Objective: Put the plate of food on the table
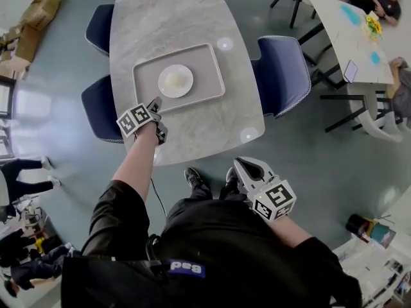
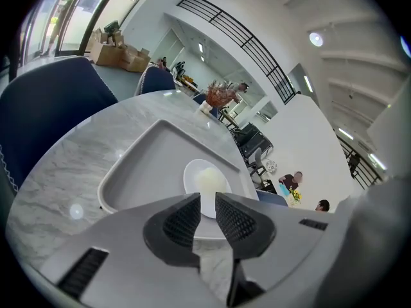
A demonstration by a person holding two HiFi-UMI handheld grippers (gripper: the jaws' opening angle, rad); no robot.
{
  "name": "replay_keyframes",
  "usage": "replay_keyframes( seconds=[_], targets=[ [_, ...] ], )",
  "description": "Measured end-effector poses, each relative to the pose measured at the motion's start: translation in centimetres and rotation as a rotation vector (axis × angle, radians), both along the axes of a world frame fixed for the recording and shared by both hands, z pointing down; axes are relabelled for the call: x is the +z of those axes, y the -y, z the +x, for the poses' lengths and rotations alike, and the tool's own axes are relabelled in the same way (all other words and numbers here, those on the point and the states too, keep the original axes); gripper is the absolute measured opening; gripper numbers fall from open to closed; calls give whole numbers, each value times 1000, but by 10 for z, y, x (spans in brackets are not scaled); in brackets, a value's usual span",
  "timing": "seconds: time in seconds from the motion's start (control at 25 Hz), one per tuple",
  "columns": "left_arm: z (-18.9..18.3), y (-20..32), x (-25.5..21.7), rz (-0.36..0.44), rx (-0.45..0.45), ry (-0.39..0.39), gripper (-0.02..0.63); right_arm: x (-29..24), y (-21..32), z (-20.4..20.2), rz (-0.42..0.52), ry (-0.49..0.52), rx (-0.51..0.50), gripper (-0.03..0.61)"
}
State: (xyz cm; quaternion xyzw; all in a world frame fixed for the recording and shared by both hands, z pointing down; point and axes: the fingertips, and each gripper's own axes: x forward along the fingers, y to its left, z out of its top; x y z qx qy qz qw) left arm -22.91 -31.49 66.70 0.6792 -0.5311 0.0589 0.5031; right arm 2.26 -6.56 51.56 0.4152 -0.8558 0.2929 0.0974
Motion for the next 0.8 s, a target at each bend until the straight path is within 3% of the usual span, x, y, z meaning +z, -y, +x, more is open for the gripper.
replay_keyframes(
  seconds=[0.32,0.8],
  targets=[
    [3,-26,-18,62,1,-14,72,-13,-6,-9,50,-3,-43,11],
    [7,-64,-48,176,55,26,72,-33,-10,-13,104,-14,-80,11]
  ],
)
